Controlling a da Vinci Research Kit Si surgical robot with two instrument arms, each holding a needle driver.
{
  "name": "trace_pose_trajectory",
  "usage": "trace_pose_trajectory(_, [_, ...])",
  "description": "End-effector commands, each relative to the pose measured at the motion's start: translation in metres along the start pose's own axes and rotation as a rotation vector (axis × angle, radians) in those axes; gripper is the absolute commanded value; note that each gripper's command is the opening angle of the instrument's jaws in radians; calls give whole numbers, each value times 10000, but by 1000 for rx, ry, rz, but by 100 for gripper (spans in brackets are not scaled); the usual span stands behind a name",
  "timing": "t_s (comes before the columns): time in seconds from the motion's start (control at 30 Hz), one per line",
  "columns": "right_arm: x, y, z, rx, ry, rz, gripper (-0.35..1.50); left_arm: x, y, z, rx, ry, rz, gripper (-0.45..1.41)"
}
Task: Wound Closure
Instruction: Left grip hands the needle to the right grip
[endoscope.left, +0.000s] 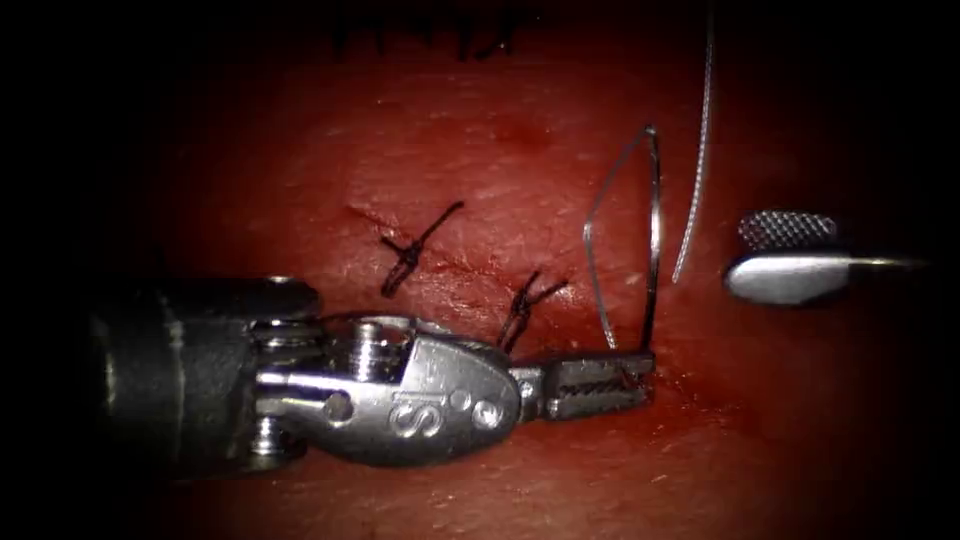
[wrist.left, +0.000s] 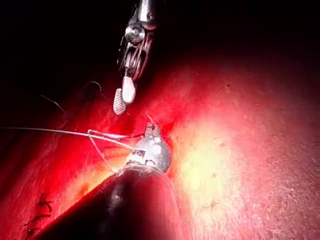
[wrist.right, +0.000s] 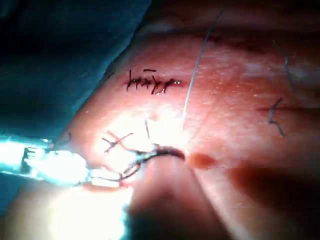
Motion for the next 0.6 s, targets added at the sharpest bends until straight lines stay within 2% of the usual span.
trace_pose_trajectory(0.03, [-5,1,17,-10,-14,-3,89,-1,3,8,1,0,3,-45])
trace_pose_trajectory(0.17, [-9,11,30,-80,-16,5,93,2,6,5,-2,-5,33,-45])
trace_pose_trajectory(0.53, [-8,16,36,-89,-4,20,93,10,16,2,-4,-6,54,-45])
trace_pose_trajectory(0.6, [-9,16,37,-88,0,20,86,11,16,2,-5,-5,54,-45])
